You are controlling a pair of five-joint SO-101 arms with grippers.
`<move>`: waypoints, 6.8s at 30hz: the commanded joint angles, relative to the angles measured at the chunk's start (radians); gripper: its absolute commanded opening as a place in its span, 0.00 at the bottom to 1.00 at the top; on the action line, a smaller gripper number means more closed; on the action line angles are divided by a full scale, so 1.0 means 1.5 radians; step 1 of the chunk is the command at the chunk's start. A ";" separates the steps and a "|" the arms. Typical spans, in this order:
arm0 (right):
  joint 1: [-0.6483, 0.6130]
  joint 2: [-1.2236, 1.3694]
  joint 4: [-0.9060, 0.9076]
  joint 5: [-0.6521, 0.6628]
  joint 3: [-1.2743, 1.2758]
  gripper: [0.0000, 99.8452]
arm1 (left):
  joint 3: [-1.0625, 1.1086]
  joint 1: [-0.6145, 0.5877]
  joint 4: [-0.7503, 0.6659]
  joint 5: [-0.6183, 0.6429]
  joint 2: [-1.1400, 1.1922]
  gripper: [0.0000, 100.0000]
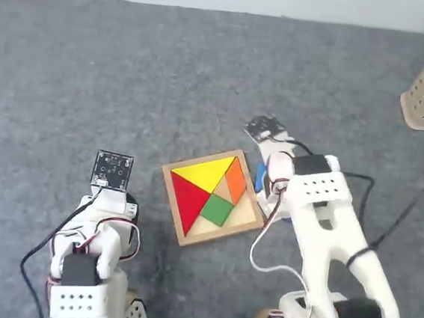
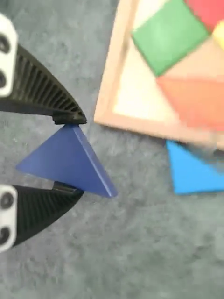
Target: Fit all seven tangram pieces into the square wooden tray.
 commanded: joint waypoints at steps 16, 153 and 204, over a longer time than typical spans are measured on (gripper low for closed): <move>-0.162 0.122 -0.004 0.613 -0.166 0.08 | -0.006 0.002 0.002 0.006 -0.015 0.07; -0.131 0.048 -0.208 0.189 0.131 0.01 | -0.006 0.002 0.002 0.006 -0.015 0.07; 0.055 0.453 -0.076 -0.083 -0.353 0.18 | -0.006 0.002 0.002 0.006 -0.015 0.07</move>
